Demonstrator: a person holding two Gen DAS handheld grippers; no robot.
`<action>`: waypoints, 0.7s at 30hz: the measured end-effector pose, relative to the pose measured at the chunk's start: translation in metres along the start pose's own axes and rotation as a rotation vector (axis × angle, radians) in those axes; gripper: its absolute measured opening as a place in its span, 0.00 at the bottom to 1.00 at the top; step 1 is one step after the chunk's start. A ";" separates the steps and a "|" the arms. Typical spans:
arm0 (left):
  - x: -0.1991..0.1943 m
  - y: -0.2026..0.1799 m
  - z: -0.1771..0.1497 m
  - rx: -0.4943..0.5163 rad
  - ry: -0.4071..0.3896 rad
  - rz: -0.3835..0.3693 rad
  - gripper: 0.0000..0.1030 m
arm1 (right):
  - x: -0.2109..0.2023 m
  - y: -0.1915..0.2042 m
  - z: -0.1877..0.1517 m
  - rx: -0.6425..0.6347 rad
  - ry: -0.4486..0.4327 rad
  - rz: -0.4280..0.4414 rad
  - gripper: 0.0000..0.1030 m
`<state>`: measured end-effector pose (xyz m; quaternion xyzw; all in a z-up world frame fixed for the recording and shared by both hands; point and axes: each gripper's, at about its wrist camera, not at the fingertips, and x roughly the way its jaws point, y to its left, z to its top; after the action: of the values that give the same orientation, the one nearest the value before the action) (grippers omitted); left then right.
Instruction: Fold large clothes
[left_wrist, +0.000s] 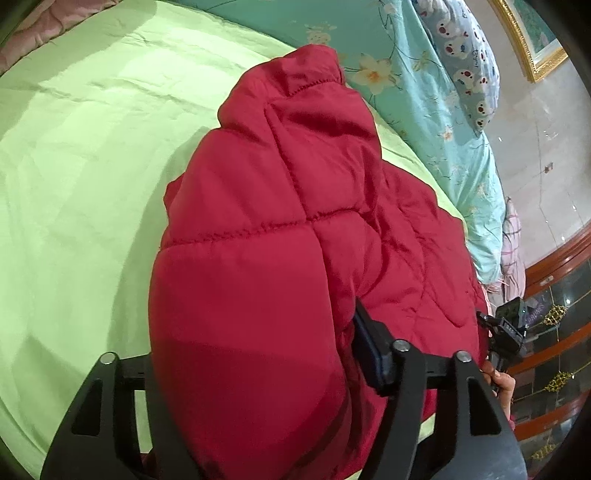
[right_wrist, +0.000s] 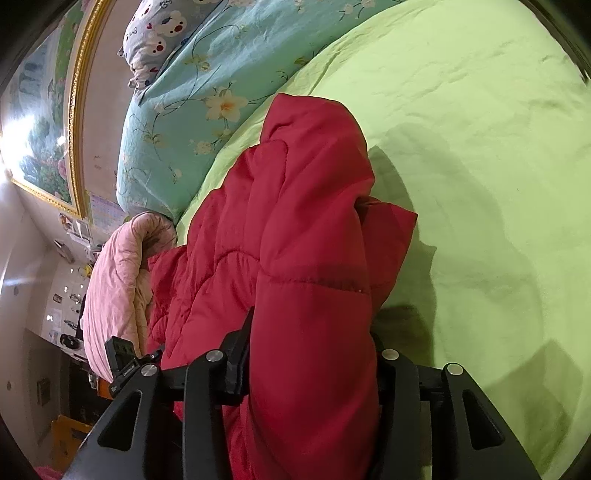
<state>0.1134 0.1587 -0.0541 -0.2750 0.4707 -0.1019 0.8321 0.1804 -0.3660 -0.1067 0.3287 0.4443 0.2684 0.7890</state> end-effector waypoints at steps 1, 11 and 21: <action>0.000 0.000 0.000 -0.002 -0.001 0.003 0.68 | 0.001 0.000 0.000 0.001 -0.001 -0.002 0.44; -0.013 0.002 0.001 -0.020 -0.012 0.125 0.92 | 0.000 0.005 -0.004 -0.007 -0.018 -0.076 0.68; -0.042 -0.015 -0.005 0.050 -0.146 0.298 0.92 | -0.020 0.029 -0.008 -0.091 -0.079 -0.218 0.75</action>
<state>0.0881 0.1623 -0.0170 -0.1878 0.4417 0.0312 0.8767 0.1601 -0.3597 -0.0776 0.2525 0.4330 0.1878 0.8447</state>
